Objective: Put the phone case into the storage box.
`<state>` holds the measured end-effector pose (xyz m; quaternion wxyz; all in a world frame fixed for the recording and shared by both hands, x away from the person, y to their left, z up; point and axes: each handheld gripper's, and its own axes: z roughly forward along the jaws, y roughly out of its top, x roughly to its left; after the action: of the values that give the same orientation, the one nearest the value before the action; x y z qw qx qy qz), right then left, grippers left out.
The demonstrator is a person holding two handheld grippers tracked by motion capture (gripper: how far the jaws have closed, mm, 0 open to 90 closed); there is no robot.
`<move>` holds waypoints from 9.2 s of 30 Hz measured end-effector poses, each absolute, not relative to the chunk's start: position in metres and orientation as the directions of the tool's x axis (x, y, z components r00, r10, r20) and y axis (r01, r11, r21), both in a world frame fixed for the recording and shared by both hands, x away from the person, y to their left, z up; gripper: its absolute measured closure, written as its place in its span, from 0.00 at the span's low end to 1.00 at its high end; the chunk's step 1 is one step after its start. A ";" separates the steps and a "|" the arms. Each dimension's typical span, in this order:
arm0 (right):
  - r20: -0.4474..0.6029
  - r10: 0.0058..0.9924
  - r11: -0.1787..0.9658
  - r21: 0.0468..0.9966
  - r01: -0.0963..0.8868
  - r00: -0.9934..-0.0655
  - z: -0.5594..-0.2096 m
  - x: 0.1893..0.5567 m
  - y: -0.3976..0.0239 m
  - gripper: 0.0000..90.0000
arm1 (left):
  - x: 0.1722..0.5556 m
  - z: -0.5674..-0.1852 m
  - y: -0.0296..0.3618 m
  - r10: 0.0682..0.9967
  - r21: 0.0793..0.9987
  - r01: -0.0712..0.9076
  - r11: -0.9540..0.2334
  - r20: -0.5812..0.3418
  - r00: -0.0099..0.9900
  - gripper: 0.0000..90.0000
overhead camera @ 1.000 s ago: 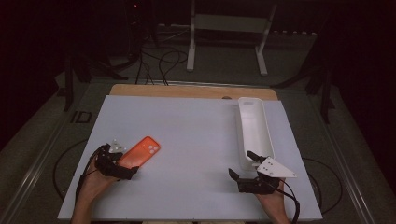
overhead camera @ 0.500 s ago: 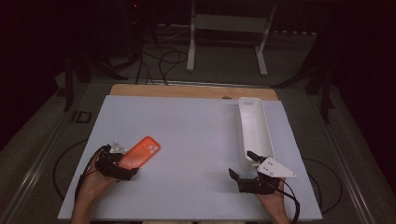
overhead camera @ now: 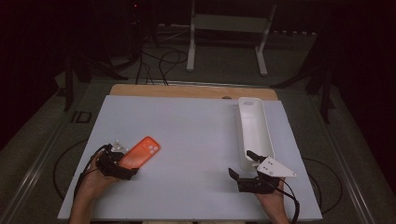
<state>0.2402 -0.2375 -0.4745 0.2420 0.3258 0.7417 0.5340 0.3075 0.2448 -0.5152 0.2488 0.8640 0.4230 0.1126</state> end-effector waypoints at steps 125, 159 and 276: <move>0.092 0.699 0.202 0.926 0.320 -0.709 -0.422 0.302 -0.197 0.09 | 0.291 -0.430 0.116 0.674 0.796 0.289 -0.532 0.191 0.714 0.18; 0.246 0.630 0.120 0.906 0.405 -0.737 -0.414 0.328 -0.175 0.09 | 0.287 -0.419 0.078 0.610 0.822 0.192 -0.536 0.219 0.762 0.18; 0.280 0.464 0.270 0.859 0.435 -0.841 -0.400 0.312 -0.167 0.96 | 0.302 -0.432 0.096 0.467 0.829 0.328 -0.452 -0.093 0.879 0.18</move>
<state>0.3124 -0.1672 -0.4000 0.0134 0.2819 0.7967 0.5344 0.3017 0.0957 -0.4316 0.4681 0.8488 0.2344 0.0742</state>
